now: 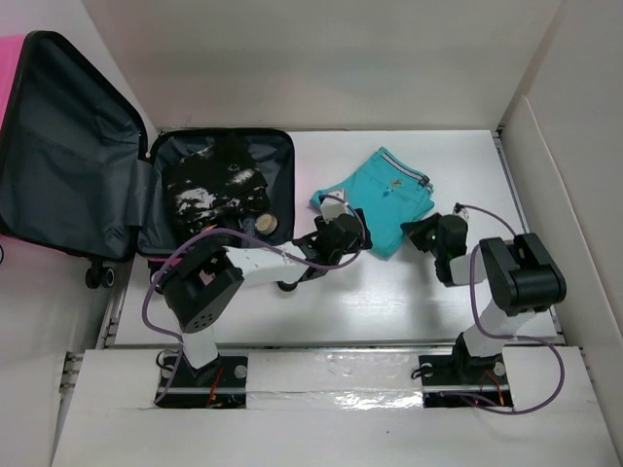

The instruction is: Pack the luggage

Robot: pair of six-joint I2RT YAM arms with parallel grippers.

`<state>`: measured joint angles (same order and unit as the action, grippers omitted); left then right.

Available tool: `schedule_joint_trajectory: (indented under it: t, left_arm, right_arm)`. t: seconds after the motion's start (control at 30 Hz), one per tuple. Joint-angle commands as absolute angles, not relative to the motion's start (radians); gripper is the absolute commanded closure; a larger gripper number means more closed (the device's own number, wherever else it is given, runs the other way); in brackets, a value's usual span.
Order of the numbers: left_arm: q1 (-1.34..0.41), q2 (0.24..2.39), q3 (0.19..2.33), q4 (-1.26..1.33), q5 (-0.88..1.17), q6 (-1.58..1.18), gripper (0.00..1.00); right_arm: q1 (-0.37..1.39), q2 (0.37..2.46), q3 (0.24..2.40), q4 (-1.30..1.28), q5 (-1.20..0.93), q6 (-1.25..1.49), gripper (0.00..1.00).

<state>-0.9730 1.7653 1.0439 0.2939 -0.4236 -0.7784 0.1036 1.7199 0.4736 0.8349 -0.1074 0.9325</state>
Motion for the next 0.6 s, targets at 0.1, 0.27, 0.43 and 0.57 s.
schedule_joint_trajectory:
  t: [0.1,0.27,0.43,0.57]
  left_arm:
    - [-0.916,1.787,1.02,0.302,-0.422,-0.905,0.34]
    - [-0.878,1.831,1.029,0.291,-0.397,-0.942,0.31]
    - [-0.877,1.871,1.069,0.207,-0.41,-0.966,0.31]
    - [-0.868,1.896,1.075,0.204,-0.41,-0.979,0.32]
  right_arm:
    - [0.185,1.582,0.255,1.048,-0.011,0.999,0.75]
    - [0.259,1.523,0.172,1.126,-0.023,1.005,0.46]
    - [0.27,1.337,0.132,1.027,0.052,0.941,0.15]
    - [0.293,1.044,0.198,0.652,0.142,0.812,0.18]
